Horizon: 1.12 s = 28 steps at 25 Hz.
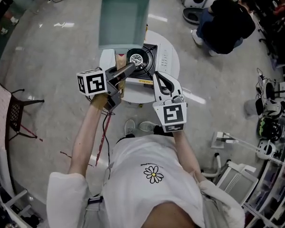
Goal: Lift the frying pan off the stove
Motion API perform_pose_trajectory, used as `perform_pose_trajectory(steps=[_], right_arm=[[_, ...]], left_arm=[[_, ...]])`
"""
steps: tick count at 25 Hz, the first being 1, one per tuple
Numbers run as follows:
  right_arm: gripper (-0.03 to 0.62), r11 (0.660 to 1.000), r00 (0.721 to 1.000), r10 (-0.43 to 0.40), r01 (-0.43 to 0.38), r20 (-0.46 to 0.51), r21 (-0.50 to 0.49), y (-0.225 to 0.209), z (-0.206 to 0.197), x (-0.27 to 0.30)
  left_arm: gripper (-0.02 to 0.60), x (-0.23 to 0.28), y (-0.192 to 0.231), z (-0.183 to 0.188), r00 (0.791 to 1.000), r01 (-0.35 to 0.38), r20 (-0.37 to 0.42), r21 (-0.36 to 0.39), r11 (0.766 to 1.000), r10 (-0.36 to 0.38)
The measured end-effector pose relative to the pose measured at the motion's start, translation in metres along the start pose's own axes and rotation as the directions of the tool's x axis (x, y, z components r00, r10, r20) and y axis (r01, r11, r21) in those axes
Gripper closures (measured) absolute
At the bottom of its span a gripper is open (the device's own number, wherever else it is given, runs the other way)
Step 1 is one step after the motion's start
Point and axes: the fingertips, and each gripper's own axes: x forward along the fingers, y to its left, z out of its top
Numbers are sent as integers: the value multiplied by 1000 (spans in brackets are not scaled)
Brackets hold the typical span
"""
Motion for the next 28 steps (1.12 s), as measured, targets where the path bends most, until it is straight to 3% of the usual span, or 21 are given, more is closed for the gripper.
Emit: perform_pose_trajectory(steps=[6,10,14,19,22,28], right_arm=[[591,998,993,-59,57,102,20,-12,42,-14],[591,994,983,-102,95,152,53,-24,62,-21],[591,992,975,-124,120,186,33,-30,73,-32],[591,985,962,-172,169,210,32,-34,70,-68],[591,986,960,-166,159,227,49,-32,79,-69],[591,986,959,-167,163,227,37,-36,87,-56]], left_arm=[[561,0,-67,11,991,113,59,86,990,-118],[561,-2,-94,26,989,89,98,198,976,-110],[561,-11,-119,27,983,79,133,326,942,-129],[561,-20,-162,-4,967,99,163,471,877,-197],[561,-23,-182,-7,955,133,170,488,863,-243],[561,-25,-186,-4,953,133,177,482,866,-245]])
